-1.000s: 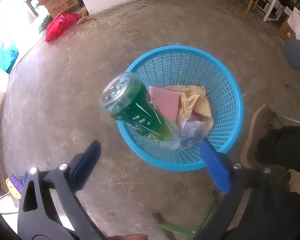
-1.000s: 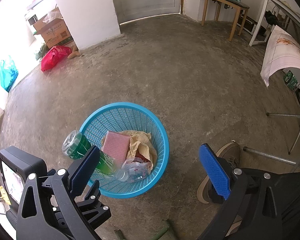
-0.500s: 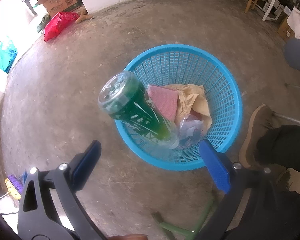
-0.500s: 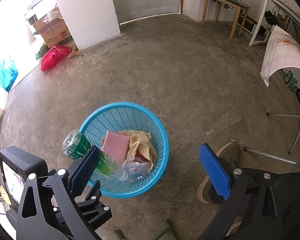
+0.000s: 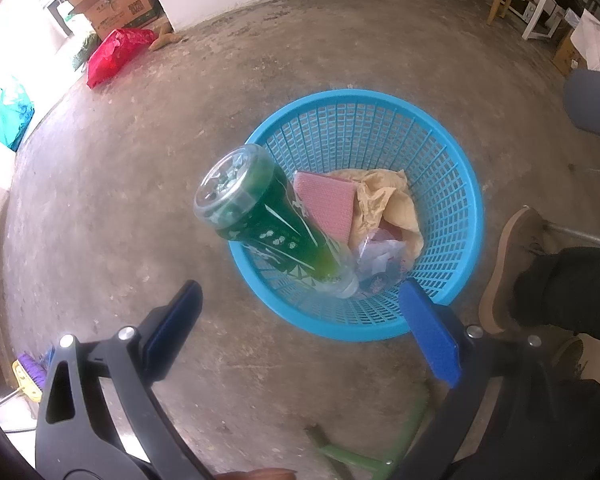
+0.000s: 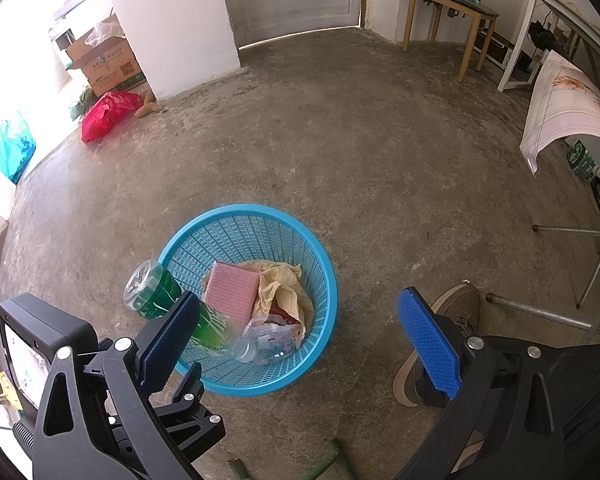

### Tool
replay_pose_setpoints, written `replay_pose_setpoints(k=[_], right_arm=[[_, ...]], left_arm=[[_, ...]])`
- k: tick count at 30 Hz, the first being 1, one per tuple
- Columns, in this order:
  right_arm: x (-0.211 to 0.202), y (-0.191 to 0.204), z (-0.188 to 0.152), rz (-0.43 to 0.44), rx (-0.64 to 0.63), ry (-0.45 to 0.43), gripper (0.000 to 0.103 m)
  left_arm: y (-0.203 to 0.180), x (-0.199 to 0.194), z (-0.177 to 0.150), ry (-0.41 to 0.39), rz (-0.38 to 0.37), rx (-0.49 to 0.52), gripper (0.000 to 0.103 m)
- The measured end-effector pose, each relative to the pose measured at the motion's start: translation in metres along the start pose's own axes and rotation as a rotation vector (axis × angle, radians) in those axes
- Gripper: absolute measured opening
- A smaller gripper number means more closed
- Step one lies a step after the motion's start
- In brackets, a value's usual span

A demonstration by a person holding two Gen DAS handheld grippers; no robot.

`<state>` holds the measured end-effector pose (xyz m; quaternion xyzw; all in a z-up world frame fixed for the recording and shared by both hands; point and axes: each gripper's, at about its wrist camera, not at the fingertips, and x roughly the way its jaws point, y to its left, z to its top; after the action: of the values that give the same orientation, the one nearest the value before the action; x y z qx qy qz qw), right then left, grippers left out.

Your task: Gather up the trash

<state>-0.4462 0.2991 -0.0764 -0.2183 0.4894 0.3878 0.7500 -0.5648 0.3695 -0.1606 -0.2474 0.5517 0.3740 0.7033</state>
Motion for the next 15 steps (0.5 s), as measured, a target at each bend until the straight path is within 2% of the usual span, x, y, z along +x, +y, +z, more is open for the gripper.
replay_pose_setpoints(k=[15], right_arm=[[0.0, 0.0002, 0.0005, 0.0, 0.001, 0.0, 0.097]], left_arm=[[0.0014, 0.0024, 0.0008, 0.004, 0.003, -0.005, 0.095]])
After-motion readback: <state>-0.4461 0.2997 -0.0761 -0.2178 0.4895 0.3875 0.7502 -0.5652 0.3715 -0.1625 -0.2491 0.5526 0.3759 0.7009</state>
